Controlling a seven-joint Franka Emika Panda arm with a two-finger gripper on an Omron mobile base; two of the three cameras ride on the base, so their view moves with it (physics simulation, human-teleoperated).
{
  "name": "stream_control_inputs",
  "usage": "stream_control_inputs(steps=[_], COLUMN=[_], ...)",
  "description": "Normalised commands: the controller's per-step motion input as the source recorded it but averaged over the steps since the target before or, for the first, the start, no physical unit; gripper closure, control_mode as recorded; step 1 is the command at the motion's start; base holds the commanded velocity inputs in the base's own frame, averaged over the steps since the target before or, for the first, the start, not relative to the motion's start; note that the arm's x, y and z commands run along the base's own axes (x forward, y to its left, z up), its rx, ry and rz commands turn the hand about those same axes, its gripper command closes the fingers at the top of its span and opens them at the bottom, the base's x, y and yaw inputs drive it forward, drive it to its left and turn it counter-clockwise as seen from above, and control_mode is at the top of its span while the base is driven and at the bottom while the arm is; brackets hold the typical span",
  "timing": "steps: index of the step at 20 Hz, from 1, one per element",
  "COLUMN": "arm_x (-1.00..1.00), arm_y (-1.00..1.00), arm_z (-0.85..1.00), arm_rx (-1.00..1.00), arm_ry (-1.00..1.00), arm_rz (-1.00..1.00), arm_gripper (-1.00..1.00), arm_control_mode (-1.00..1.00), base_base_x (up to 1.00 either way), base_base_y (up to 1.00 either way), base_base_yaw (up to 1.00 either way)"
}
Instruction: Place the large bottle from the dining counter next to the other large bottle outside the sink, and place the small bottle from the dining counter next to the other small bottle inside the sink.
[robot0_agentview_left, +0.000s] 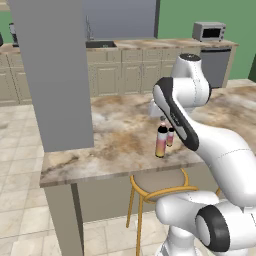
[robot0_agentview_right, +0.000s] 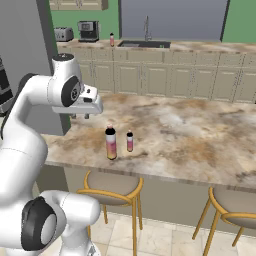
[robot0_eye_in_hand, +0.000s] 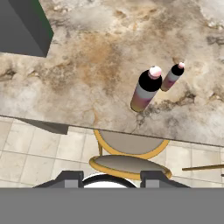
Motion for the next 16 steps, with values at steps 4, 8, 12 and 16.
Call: stream_control_inputs(steps=[4, 8, 12, 16], arm_x=[0.06, 0.22, 0.21, 0.19], arm_y=[0.0, 0.0, -0.08, -0.1], arm_z=[0.0, -0.08, -0.24, -0.37], arm_rx=[0.0, -0.03, 0.0, 0.0], arm_ry=[0.0, 0.05, 0.03, 0.04], arm_rz=[0.0, -0.03, -0.03, -0.01], arm_gripper=[-1.0, -1.0, -1.0, -1.0], arm_control_mode=[-1.0, -1.0, -1.0, -1.0], base_base_x=[0.0, 0.0, 0.0, 0.0], base_base_y=[0.0, 0.0, 0.0, 0.0], base_base_yaw=[0.0, 0.0, 0.0, 0.0])
